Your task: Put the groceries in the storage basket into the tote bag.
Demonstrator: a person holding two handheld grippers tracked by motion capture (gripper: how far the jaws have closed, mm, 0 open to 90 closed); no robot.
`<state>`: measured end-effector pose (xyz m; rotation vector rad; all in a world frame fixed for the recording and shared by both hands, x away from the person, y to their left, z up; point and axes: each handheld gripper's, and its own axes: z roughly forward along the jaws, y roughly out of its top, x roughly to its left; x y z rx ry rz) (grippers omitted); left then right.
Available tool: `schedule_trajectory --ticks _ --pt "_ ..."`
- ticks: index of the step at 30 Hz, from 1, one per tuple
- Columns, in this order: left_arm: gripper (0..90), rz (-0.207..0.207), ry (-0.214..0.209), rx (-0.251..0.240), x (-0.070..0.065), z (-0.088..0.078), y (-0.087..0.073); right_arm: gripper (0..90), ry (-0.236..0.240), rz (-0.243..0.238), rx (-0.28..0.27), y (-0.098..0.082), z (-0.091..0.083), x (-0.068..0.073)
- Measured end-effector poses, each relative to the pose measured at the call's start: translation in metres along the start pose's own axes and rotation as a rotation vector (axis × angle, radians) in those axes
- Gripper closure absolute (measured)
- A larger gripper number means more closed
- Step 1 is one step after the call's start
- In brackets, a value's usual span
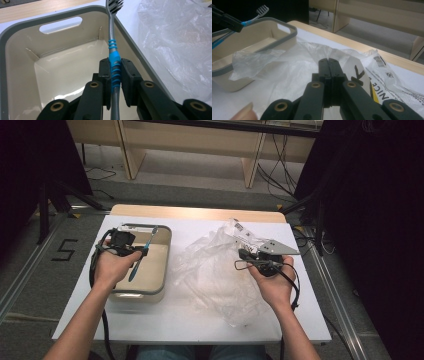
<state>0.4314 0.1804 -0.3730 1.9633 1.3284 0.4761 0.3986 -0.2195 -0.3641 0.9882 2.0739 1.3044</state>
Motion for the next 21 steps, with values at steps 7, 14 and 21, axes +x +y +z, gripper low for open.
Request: schedule_trajectory --ticks 7,14,21 --pt "79.0 0.01 -0.013 -0.013 -0.005 -0.004 0.001 90.0 -0.002 -0.001 0.0 0.0 0.0 0.0" --pt "79.0 0.03 -0.035 -0.029 -0.014 -0.01 0.002 90.0 -0.002 -0.001 -0.001 0.0 0.0 0.0" --pt "79.0 0.058 -0.057 -0.039 -0.026 -0.013 0.003 90.0 -0.001 -0.001 0.0 0.0 0.0 0.0"
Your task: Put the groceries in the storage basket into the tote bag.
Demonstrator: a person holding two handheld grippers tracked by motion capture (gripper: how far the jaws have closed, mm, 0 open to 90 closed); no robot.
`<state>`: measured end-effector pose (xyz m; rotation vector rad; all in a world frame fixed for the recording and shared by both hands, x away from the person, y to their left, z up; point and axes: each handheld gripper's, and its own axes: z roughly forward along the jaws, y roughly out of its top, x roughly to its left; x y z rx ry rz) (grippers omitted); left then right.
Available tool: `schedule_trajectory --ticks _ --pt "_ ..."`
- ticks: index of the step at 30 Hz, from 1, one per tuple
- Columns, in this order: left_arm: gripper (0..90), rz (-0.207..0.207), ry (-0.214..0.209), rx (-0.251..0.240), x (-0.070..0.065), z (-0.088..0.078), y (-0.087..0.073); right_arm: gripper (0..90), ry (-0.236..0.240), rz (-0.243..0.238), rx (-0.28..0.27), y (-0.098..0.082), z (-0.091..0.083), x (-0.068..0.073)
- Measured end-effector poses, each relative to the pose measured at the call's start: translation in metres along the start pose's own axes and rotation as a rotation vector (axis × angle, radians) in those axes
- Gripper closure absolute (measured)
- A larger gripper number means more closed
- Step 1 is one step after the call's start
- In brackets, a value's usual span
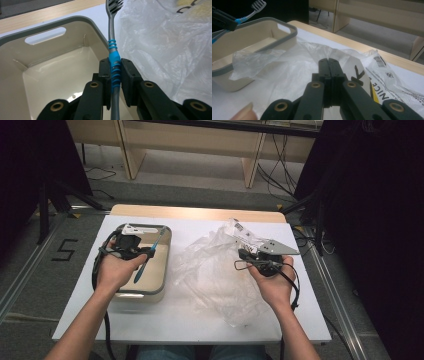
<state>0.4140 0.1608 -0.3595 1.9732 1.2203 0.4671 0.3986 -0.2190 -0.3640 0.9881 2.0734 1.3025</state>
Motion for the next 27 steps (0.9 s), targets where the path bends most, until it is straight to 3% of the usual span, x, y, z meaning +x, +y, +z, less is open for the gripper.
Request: schedule_trajectory --ticks 15,27 --pt "79.0 0.039 -0.072 -0.018 -0.023 -0.005 0.003 90.0 0.0 0.0 0.0 0.0 0.0 0.0" --pt "79.0 0.072 -0.103 -0.01 -0.037 -0.003 0.002 90.0 -0.001 0.0 0.002 0.0 0.0 -0.001"
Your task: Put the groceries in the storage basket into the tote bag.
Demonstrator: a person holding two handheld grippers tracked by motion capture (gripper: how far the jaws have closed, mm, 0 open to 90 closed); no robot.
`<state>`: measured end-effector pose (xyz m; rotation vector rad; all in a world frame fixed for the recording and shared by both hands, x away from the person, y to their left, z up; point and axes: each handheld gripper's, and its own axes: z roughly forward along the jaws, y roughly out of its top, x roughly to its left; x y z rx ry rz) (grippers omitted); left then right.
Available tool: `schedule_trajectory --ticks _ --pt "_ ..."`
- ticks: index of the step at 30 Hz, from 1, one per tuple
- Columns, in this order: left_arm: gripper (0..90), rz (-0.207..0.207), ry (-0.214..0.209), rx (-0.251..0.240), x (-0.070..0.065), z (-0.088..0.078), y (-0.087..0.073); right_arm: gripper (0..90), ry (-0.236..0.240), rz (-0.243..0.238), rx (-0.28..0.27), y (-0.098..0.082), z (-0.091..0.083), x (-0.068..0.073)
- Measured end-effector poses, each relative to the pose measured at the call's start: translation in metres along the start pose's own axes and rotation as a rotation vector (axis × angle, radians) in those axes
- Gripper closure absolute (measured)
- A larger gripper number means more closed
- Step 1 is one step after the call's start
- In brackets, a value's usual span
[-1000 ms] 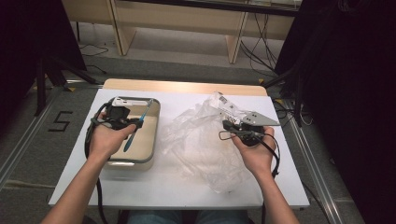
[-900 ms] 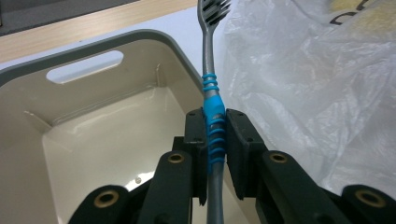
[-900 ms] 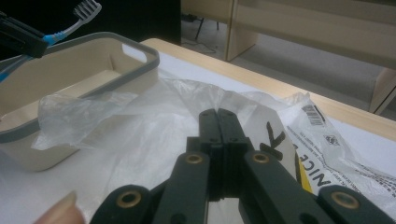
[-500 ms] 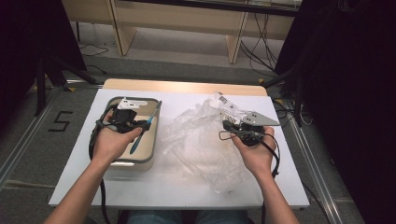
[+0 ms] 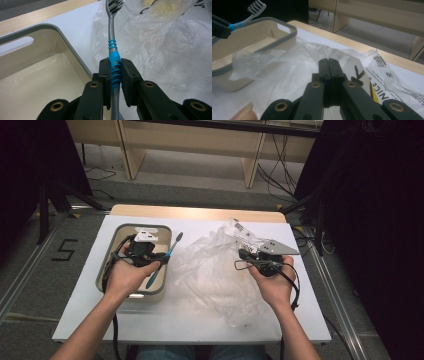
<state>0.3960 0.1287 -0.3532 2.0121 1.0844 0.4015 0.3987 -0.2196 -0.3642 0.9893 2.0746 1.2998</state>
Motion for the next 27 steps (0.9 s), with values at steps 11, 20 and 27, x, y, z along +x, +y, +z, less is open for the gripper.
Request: schedule_trajectory --ticks 11,20,27 --pt "79.0 0.018 -0.044 -0.003 -0.013 0.0 0.001 90.0 0.001 -0.001 -0.002 0.0 0.0 0.0" --pt "79.0 0.041 -0.074 0.0 -0.027 0.0 0.002 90.0 0.003 -0.003 0.0 0.0 0.0 0.0" --pt "79.0 0.057 -0.084 0.001 -0.034 -0.001 0.002 90.0 0.0 -0.002 -0.001 0.0 0.0 0.0"
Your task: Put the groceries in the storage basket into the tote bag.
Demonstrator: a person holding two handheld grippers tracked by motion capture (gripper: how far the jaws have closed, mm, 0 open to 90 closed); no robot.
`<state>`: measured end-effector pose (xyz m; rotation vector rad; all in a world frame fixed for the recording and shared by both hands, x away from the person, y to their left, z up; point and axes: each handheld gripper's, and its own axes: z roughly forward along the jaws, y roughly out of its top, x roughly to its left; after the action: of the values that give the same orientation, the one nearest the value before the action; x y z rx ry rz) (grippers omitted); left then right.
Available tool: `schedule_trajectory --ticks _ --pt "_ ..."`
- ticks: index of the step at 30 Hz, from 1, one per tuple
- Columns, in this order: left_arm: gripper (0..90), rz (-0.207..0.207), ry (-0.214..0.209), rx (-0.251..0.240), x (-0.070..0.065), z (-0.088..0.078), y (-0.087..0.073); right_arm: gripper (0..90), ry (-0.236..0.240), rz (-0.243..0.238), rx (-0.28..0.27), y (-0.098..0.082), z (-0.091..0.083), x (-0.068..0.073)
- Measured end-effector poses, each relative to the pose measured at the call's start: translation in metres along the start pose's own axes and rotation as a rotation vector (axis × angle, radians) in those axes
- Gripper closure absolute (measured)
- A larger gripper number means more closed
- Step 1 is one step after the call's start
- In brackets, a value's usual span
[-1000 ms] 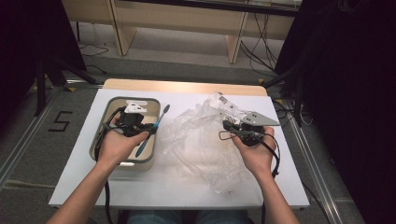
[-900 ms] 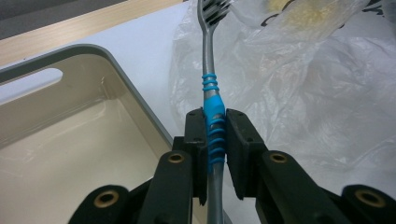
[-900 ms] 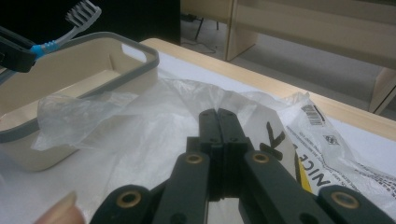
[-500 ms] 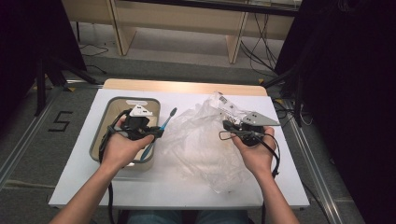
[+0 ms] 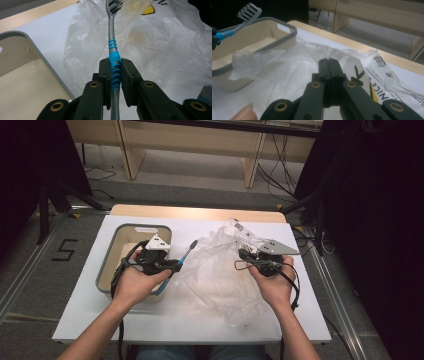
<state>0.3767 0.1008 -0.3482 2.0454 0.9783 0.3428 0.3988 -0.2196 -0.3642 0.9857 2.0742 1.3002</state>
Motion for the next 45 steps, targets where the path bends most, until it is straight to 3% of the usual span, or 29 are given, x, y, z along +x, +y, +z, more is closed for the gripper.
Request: schedule_trajectory --ticks 45 --pt "79.0 0.093 -0.08 0.07 -0.041 0.024 -0.005 90.0 0.002 0.0 -0.003 0.0 0.0 0.0"
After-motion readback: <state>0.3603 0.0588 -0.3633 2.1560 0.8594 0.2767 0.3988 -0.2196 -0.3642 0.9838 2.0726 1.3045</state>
